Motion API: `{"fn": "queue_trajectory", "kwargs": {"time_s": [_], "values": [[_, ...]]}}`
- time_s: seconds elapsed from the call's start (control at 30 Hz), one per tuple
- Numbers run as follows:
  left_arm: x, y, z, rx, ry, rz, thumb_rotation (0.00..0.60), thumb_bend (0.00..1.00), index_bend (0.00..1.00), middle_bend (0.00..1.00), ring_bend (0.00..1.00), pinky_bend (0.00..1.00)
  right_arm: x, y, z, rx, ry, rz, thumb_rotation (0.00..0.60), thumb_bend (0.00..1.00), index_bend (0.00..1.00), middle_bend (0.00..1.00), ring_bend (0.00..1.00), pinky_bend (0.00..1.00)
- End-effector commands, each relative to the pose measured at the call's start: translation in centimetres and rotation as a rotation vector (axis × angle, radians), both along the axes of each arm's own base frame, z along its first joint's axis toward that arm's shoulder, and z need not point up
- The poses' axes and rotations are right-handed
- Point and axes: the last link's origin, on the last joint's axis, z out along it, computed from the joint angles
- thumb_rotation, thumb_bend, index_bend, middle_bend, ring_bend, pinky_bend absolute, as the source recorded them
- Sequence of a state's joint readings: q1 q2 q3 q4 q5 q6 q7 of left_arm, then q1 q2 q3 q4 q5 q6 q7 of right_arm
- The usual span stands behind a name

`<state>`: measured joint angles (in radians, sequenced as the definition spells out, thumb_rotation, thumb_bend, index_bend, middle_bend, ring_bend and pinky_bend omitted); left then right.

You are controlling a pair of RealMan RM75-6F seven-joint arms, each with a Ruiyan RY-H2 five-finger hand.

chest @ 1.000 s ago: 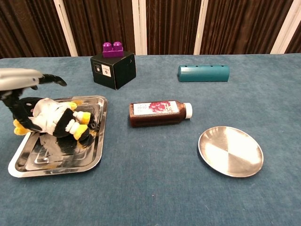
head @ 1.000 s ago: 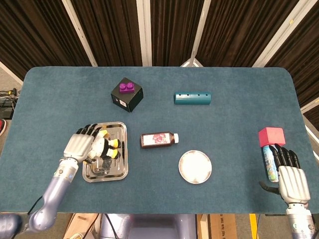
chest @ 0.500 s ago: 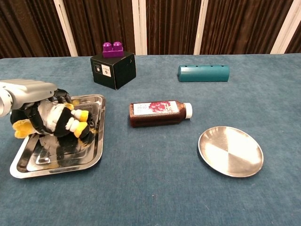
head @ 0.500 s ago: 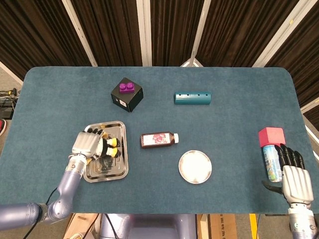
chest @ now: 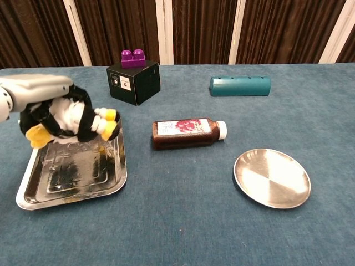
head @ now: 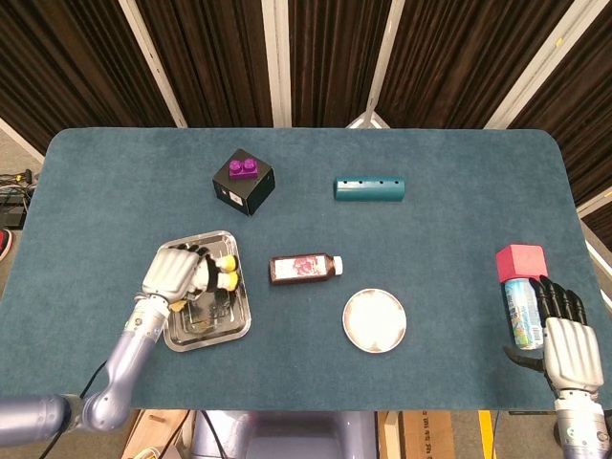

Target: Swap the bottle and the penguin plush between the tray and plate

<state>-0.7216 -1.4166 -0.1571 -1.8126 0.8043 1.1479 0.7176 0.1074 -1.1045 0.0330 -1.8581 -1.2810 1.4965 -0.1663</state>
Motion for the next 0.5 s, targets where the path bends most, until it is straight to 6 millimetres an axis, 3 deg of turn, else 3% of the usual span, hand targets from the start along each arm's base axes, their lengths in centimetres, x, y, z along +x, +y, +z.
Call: {"fn": "queue_trajectory", "kwargs": {"time_s": [0.03, 0.13, 0.3, 0.5], "values": [[2.8, -2.5, 2.2, -0.035, -0.145, -0.122, 0.6, 0.49, 0.33, 0.3, 0.29, 0.41, 0.0, 0.0, 0.0, 0.001, -0.002, 0.0, 0.6, 0.1, 0.04, 0.05, 0.0, 0.0], [4.5, -4.1, 1.7, -0.107, -0.166, -0.206, 0.6, 0.49, 0.33, 0.29, 0.28, 0.4, 0.0, 0.0, -0.1, 0.006, -0.003, -0.001, 0.6, 0.1, 0.04, 0.05, 0.0, 0.0], [7.7, -6.0, -1.2, -0.233, -0.192, -0.318, 0.6, 0.48, 0.33, 0.29, 0.28, 0.4, -0.1, 0.0, 0.0, 0.007, -0.006, -0.002, 0.6, 0.1, 0.04, 0.05, 0.0, 0.0], [9.5, -7.6, -5.0, -0.293, -0.215, -0.395, 0.6, 0.48, 0.33, 0.29, 0.28, 0.4, -0.3, 0.0, 0.3, -0.002, -0.013, -0.01, 0.6, 0.1, 0.04, 0.05, 0.0, 0.0]]}}
